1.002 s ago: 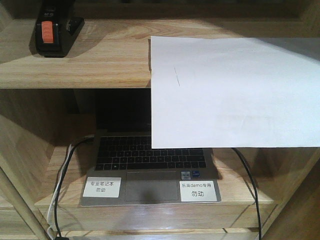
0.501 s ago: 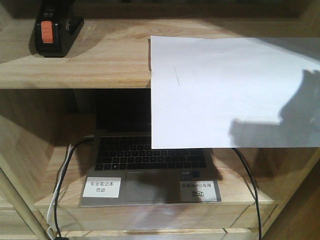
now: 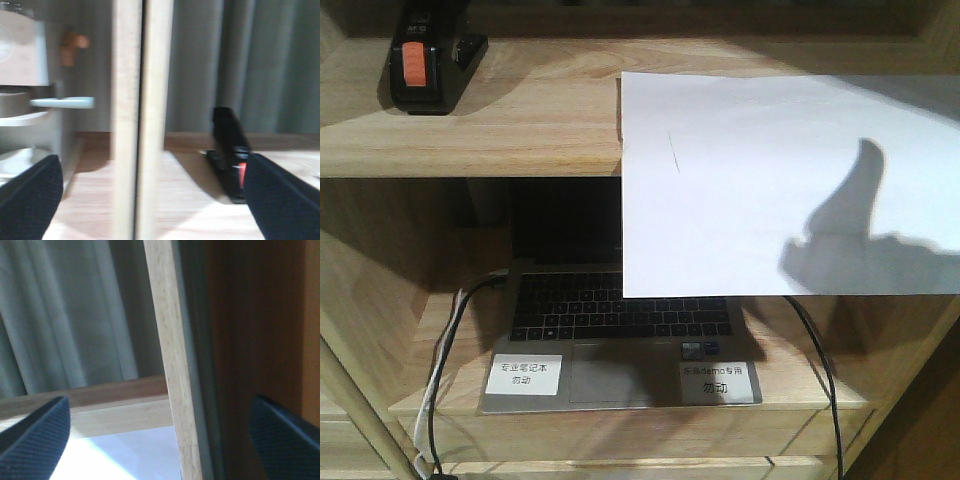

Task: Grab stapler and paper to desk for stapling
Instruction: 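Move the left gripper to the black stapler on the upper shelf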

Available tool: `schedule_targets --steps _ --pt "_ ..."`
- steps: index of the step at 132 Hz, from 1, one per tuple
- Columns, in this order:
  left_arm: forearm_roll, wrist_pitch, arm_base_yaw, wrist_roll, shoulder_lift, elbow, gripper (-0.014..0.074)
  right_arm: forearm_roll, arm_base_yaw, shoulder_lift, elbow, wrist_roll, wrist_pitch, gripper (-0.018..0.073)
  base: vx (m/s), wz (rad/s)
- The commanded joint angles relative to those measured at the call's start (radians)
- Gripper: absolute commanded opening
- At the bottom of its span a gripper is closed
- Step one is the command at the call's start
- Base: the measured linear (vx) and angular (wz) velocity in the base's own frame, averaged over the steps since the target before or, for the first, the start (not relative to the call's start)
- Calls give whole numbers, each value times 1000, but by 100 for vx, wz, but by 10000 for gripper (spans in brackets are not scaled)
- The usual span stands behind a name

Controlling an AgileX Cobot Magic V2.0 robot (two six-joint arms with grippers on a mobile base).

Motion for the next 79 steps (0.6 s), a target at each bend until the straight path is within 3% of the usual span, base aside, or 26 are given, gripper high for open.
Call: schedule_targets --steps 1,26,50,62,79 --pt "-8 -89 -84 -7 34 -19 716 -7 2 10 -23 -9 -72 710 0 0" --pt "11 -148 -337 -7 119 -21 712 -7 2 10 -23 -8 -78 672 0 0" --pt "20 -192 -503 -7 214 -21 698 -7 2 10 -23 -8 -78 607 0 0" --pt "22 -213 -553 -7 260 -21 697 -7 2 10 -23 -8 -78 564 0 0" --pt "20 -238 -565 -7 294 -21 695 -7 2 10 -23 -8 -78 512 0 0"
